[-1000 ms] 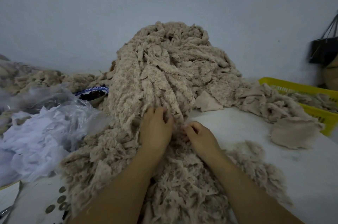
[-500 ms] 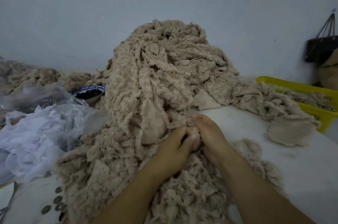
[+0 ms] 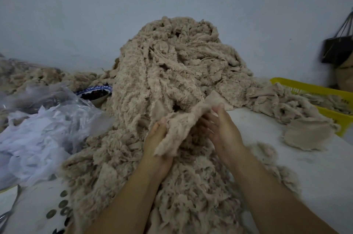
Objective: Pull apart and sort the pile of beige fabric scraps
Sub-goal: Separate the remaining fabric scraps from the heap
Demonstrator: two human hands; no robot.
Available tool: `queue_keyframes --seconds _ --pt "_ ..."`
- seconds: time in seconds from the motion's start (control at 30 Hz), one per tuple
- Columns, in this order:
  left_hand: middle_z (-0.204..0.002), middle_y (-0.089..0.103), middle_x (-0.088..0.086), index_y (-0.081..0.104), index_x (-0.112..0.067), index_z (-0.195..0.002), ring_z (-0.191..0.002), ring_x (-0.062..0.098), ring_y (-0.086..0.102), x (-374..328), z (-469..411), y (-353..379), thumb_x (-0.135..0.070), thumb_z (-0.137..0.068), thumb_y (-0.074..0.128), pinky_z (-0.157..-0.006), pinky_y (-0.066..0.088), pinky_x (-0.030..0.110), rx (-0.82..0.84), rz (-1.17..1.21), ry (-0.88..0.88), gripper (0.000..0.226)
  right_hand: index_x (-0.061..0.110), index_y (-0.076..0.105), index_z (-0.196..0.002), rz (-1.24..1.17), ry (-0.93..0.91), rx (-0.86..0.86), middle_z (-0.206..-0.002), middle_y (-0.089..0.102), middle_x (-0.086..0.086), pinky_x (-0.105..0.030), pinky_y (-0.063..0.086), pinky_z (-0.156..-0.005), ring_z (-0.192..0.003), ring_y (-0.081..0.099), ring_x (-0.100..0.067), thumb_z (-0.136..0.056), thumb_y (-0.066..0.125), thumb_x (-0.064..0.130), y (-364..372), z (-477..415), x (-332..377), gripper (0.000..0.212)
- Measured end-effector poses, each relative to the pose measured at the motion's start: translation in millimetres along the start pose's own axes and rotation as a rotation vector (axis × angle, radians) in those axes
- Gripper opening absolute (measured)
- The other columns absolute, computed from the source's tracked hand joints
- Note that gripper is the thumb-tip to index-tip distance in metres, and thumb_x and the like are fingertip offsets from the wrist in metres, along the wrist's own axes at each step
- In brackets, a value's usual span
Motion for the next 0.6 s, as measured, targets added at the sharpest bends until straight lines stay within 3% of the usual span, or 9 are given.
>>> queue_keyframes --seconds 0.07,0.1,0.13,0.2,0.23,0.3,0.37,0.47,0.6 --pt "-0.112 0.074 0.013 0.059 -0.003 -0.126 -0.097 0.021 0.074 -3 -3 1 -0.021 -0.106 0.044 -0.073 0.061 0.03 -0.027 -0.046 0.056 0.031 0.032 0.054 -0.114 0.284 -0.063 0.032 -0.116 0.065 0.01 -0.027 0.054 -0.086 -0.104 0.065 -0.002 -0.087 0.035 0.074 4 7 -2 0.053" --pt "-0.109 0.075 0.012 0.061 -0.006 -0.117 -0.097 0.021 0.074 -3 -5 2 -0.024 -0.106 0.045 -0.074 0.06 0.031 -0.034 -0.083 0.087 0.027 0.032 0.053 -0.109 0.403 -0.118 0.024 -0.11 0.063 0.013 -0.022 0.05 -0.084 -0.098 0.061 0.008 -0.079 0.034 0.081 7 12 -1 0.061" --pt "-0.101 0.077 0.009 0.062 -0.008 -0.108 -0.091 0.02 0.074 -4 -4 2 -0.026 -0.105 0.046 -0.073 0.059 0.031 -0.028 -0.121 0.121 0.024 0.032 0.051 -0.1 0.469 -0.174 0.019 -0.098 0.062 0.018 -0.012 0.046 -0.074 -0.084 0.057 0.015 -0.073 0.033 0.086 10 16 1 0.063" --pt "-0.074 0.072 0.005 0.058 -0.012 -0.091 -0.066 0.016 0.069 -4 -4 2 -0.027 -0.105 0.047 -0.059 0.055 0.025 -0.019 -0.2 0.2 0.023 0.032 0.048 -0.088 0.534 -0.231 0.077 -0.078 0.059 0.022 -0.007 0.041 -0.058 -0.065 0.054 0.013 -0.069 0.037 0.092 19 21 3 0.064" --pt "-0.064 0.063 0.003 0.056 -0.014 -0.084 -0.056 0.015 0.06 -4 -3 1 -0.027 -0.105 0.048 -0.052 0.05 0.023 -0.014 -0.244 0.244 0.025 0.032 0.047 -0.089 0.574 -0.232 0.126 -0.08 0.06 0.021 -0.007 0.041 -0.058 -0.067 0.055 0.01 -0.069 0.044 0.091 23 22 1 0.062" --pt "-0.061 0.053 0.001 0.054 -0.015 -0.078 -0.053 0.012 0.048 -2 -1 3 -0.028 -0.104 0.048 -0.05 0.045 0.022 0.016 -0.311 0.279 0.029 0.032 0.046 -0.092 0.715 -0.233 0.185 -0.093 0.06 0.012 -0.011 0.042 -0.06 -0.078 0.058 0.0 -0.081 0.057 0.07 27 20 -6 0.04" --pt "-0.065 0.061 0.001 0.056 -0.014 -0.08 -0.058 0.011 0.058 0 -1 5 -0.026 -0.105 0.047 -0.055 0.05 0.021 0.032 -0.311 0.267 0.029 0.027 0.045 -0.088 0.82 -0.254 0.113 -0.088 0.059 0.002 -0.012 0.039 -0.055 -0.072 0.055 -0.007 -0.097 0.053 0.044 23 15 -8 0.02" --pt "-0.087 0.072 0.006 0.061 -0.011 -0.087 -0.079 0.014 0.069 1 -3 5 -0.023 -0.105 0.046 -0.069 0.058 0.025 -0.005 -0.225 0.211 0.027 0.024 0.043 -0.078 0.711 -0.184 -0.055 -0.07 0.05 0.001 -0.017 0.035 -0.05 -0.055 0.046 -0.002 -0.104 0.04 0.037 9 8 -4 0.029" --pt "-0.091 0.078 0.004 0.065 -0.009 -0.098 -0.082 0.012 0.074 1 -5 5 -0.022 -0.106 0.045 -0.066 0.059 0.023 -0.048 -0.174 0.155 0.025 0.022 0.046 -0.076 0.441 -0.08 -0.063 -0.074 0.051 0.002 -0.03 0.038 -0.066 -0.068 0.048 -0.012 -0.106 0.038 0.04 10 6 -6 0.036"
Point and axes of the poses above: each hand's wrist, its own z-axis away from the middle knuckle, its own y-axis out of the palm, x = y × z, the point moved 3 cm from there along -z, towards the middle knuckle
